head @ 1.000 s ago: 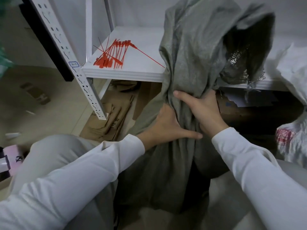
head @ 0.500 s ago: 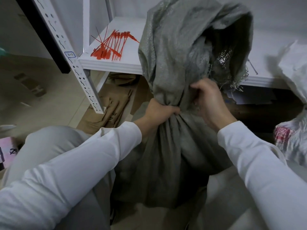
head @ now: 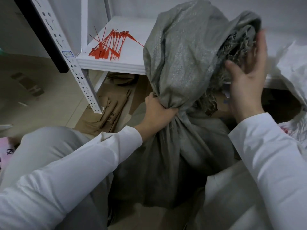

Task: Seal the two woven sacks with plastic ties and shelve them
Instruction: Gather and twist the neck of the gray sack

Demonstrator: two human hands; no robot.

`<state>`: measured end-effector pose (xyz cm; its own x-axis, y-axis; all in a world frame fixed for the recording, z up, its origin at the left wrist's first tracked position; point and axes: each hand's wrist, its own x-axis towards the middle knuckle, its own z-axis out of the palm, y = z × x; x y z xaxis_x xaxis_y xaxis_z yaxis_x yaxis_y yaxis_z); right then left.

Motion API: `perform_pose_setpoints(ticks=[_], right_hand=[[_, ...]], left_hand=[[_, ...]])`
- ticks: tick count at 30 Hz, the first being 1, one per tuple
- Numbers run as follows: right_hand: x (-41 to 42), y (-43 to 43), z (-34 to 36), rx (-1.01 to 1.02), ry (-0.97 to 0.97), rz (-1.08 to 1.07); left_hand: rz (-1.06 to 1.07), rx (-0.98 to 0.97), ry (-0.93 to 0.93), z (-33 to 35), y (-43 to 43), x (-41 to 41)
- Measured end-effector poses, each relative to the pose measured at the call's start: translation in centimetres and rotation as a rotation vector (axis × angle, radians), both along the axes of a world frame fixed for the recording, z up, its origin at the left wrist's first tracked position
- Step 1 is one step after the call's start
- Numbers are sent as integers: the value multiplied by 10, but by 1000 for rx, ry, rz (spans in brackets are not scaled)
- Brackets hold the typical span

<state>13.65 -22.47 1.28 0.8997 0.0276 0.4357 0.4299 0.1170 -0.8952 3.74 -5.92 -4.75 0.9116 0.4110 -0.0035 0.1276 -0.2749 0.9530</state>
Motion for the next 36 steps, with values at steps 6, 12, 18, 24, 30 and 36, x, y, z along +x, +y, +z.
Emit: perform_pose_setpoints(ticks=[6, 12, 18, 24, 30, 36], right_hand=[[-10, 4, -17, -324, 451, -244], [-21, 29, -40, -403, 693, 240], [-21, 31, -28, -131, 651, 214], [-27, 36, -6, -200, 316, -81], [-48, 52, 1, -161, 187, -91], [-50, 65, -12, -389, 202, 50]], left_hand=[[8, -317, -9, 9, 5, -4], [-251, -198, 7, 7, 4, -11], [-342, -209, 72, 6, 5, -9], [-190, -189, 34, 2, 3, -2], [-248, -178, 57, 6, -13, -6], [-359, -204, 172, 5, -24, -20]])
